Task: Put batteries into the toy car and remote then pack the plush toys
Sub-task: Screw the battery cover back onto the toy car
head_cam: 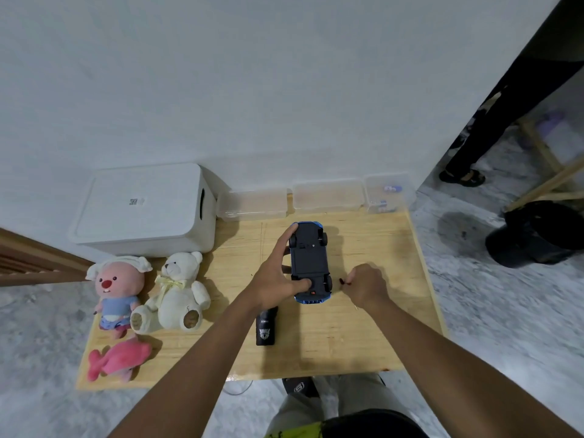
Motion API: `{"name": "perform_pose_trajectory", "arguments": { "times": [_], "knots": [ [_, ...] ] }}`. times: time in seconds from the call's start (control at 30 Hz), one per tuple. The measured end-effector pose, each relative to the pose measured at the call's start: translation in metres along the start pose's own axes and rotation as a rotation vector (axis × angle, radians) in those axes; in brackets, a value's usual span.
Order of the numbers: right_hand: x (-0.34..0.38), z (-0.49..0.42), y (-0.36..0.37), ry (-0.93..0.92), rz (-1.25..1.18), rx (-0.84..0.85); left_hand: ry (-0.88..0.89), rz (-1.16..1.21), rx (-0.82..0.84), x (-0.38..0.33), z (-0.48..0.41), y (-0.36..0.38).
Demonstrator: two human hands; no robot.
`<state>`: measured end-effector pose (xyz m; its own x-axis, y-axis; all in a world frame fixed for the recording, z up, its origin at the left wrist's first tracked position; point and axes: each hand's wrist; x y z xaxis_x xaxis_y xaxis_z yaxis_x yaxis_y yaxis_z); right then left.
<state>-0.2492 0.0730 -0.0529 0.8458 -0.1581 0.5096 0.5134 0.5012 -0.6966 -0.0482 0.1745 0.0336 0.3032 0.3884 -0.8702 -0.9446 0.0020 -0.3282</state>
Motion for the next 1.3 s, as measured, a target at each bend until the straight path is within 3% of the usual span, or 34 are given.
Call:
{"name": "perform_pose_trajectory", "arguments": {
  "times": [0.1, 0.2, 0.4, 0.6, 1.3],
  "knots": [
    [0.001, 0.002, -0.008, 0.001, -0.044, 0.012, -0.005, 0.003, 0.002, -0.002, -0.001, -0.001],
    [0.015, 0.001, -0.034, -0.043, -0.214, -0.087, -0.012, 0.005, 0.000, -0.006, -0.003, -0.005],
    [0.075, 0.013, -0.101, -0.411, -0.536, -0.319, -0.004, 0.017, 0.005, -0.017, -0.007, -0.010],
    [0.112, 0.041, -0.117, -0.663, -0.585, -0.143, 0.019, 0.042, 0.013, -0.029, -0.008, -0.015],
    [0.118, 0.053, -0.109, -0.740, -0.592, -0.113, 0.065, 0.056, -0.022, -0.042, -0.002, -0.012]
  ]
}}
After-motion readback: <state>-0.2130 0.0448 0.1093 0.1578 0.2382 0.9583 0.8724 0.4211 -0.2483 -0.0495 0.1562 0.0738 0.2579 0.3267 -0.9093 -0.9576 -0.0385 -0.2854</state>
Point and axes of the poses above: each hand's wrist, its own z-axis away from the middle knuckle, its own y-axis out of the palm, x = y × z, and after that the axes turned 6 degrees about -z, right-handed
